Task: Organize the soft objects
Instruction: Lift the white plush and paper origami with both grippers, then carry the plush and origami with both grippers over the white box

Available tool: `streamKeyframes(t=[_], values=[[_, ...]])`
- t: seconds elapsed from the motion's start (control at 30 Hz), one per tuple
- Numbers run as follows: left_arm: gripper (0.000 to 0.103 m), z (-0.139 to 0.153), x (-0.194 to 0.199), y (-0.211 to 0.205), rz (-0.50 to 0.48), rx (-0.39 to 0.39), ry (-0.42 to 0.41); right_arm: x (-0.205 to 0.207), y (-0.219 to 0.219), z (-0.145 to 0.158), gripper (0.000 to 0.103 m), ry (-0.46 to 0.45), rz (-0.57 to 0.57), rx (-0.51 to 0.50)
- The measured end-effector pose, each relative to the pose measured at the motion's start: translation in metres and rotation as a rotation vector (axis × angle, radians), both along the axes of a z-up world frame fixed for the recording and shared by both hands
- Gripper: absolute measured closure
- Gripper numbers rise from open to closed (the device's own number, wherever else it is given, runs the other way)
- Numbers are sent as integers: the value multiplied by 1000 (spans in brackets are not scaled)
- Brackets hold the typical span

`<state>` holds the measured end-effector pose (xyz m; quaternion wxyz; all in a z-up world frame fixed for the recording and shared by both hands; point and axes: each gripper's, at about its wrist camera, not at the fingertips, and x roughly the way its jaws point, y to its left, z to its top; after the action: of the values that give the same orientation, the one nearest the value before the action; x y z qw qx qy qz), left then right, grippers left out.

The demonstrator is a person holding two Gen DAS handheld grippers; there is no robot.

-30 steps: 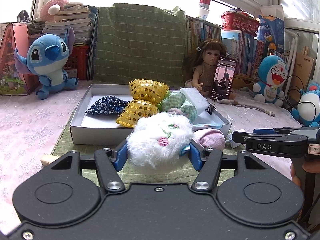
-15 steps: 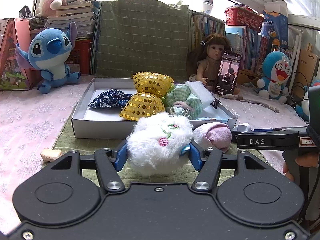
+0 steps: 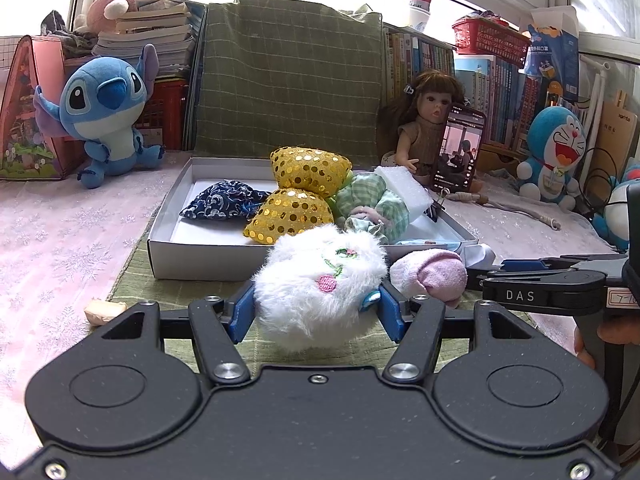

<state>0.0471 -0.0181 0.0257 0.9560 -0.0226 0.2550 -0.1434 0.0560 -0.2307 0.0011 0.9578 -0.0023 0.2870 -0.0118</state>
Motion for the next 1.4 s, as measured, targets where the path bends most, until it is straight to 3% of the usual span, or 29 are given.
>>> streamKeyframes(t=[0.07, 0.23, 0.57, 0.73, 0.83, 0.9, 0.97, 1.2, 1.23, 1.3, 1.37, 1.4], values=[[44, 1, 0, 1, 3, -1, -2, 1, -1, 1, 19, -6, 7, 14], [44, 1, -1, 2, 8, -3, -3, 9, 3, 2, 14, 26, 24, 1], [43, 1, 0, 3, 16, -8, 0, 15, 5, -3, 15, 66, -18, 33], [43, 1, 1, 5, 17, -10, 2, 6, 7, -4, 22, 53, -3, 31], [43, -1, 2, 5, 18, -10, 6, 2, 8, -3, 34, 44, 5, 20], [43, -1, 3, 6, 20, -11, 7, 0, 8, 0, 47, 36, 6, 18], [43, -1, 3, 5, 22, -12, 7, -2, 8, 2, 52, 23, 2, 16], [43, 2, 2, 6, 23, -16, -1, -5, 7, 8, 59, 1, -5, 21], [43, 2, 2, 5, 22, -17, -1, -5, 7, 8, 57, -3, -2, 20], [43, 3, 2, 6, 23, -19, -2, -5, 8, 7, 32, -20, -6, 13], [43, 3, 2, 6, 23, -20, -2, -5, 7, 7, 13, -38, -15, 20], [43, 3, 3, 6, 23, -20, -2, -3, 6, 7, 10, -40, -26, 24]])
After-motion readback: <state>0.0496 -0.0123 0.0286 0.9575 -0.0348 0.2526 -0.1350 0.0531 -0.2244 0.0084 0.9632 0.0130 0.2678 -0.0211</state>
